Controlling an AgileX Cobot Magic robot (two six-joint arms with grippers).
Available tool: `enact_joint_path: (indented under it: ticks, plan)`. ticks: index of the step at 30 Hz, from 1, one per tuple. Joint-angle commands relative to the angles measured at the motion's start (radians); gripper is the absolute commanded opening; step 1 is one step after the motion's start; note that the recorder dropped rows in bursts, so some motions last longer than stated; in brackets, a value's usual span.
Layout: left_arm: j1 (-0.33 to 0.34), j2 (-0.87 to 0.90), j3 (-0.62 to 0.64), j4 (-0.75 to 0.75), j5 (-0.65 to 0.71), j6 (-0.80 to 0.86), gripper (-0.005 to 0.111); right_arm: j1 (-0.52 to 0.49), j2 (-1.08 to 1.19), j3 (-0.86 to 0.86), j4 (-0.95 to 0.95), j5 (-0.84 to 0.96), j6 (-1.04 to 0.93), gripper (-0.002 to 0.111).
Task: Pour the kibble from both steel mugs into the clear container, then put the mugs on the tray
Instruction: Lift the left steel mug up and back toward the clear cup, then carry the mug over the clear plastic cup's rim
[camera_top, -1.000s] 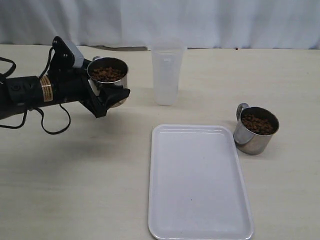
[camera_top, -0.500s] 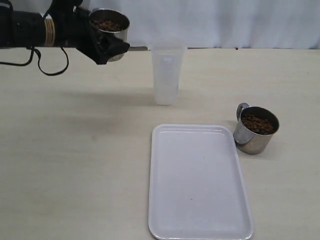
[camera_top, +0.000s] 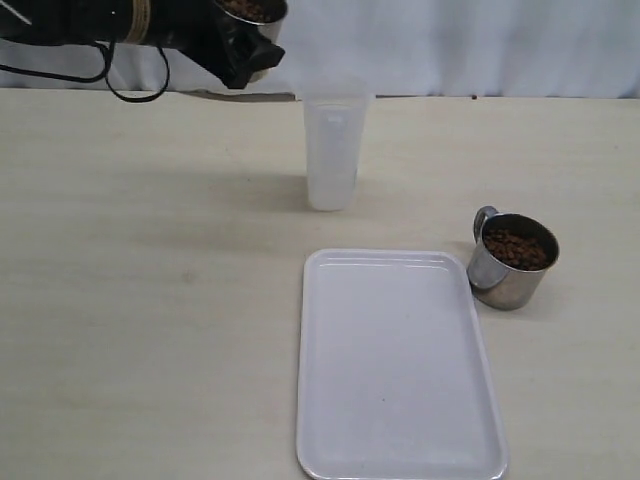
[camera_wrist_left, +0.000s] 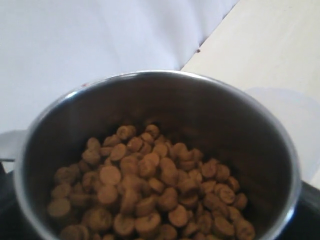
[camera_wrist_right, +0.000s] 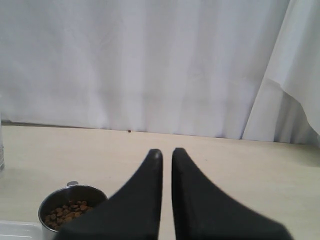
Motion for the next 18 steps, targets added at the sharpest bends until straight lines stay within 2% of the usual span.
enact_joint_path:
  ticks: [1, 8, 11, 13, 18]
  plan:
    - [-0.023, -0.003, -0.031, -0.009, 0.051, -0.008, 0.000, 0.003, -0.004, 0.004, -0.007, 0.005, 0.004, 0.005]
    - [-0.072, -0.002, -0.035, -0.009, 0.187, 0.028, 0.000, 0.003, -0.004, 0.004, -0.007, 0.005, 0.004, 0.005]
    - [-0.076, -0.002, -0.035, -0.009, 0.224, 0.062, 0.000, 0.003, -0.004, 0.004, -0.007, 0.005, 0.004, 0.005]
    - [-0.076, -0.002, -0.035, -0.009, 0.300, 0.075, 0.000, 0.003, -0.004, 0.004, -0.007, 0.005, 0.004, 0.005]
    - [-0.076, -0.002, -0.035, -0.009, 0.284, 0.077, 0.000, 0.003, -0.004, 0.004, -0.007, 0.005, 0.004, 0.005]
